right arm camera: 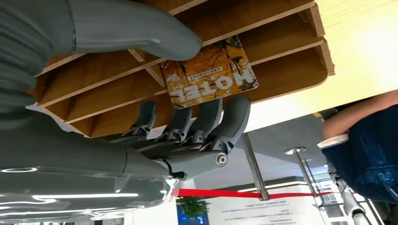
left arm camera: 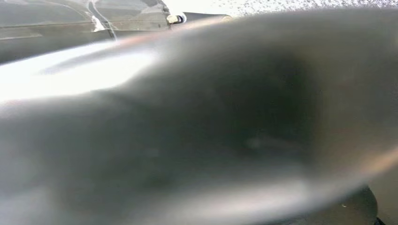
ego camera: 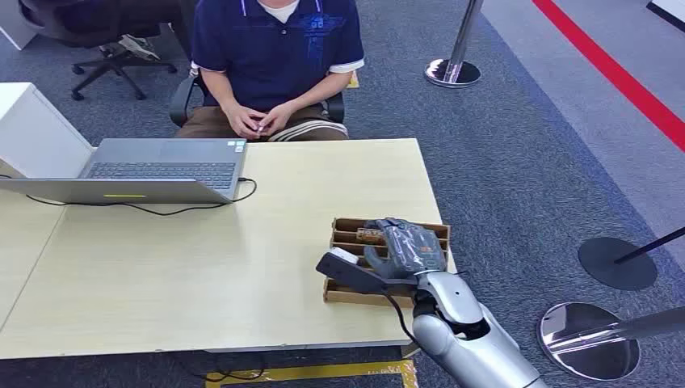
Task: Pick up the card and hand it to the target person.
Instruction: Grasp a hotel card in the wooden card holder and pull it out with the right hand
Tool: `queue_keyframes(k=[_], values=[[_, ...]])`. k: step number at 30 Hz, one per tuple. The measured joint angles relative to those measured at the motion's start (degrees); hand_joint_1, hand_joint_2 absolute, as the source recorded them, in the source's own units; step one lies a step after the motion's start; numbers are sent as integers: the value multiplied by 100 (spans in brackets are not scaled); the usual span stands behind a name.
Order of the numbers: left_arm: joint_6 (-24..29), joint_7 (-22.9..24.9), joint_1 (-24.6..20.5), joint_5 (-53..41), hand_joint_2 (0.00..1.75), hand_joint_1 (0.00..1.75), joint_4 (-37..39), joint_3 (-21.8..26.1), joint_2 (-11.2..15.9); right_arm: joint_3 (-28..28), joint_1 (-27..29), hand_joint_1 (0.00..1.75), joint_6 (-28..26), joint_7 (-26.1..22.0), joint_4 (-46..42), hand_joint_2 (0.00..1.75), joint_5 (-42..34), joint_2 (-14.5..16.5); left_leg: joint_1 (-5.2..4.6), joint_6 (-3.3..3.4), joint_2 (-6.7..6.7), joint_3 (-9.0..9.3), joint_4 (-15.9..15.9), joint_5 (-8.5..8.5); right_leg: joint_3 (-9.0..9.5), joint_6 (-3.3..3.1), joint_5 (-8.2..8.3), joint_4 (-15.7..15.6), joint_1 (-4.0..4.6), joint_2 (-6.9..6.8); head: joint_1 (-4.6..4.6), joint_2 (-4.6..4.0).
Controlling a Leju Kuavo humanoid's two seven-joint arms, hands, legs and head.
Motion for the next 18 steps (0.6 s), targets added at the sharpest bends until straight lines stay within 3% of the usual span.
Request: queue_keyframes(k=[18], values=[[0, 4, 0, -7, 0, 0, 0, 0, 0, 0, -13, 98, 9, 7, 0, 175, -9, 0, 0, 0, 0, 1, 0, 0, 0, 0, 0, 0, 0, 0, 0, 1]])
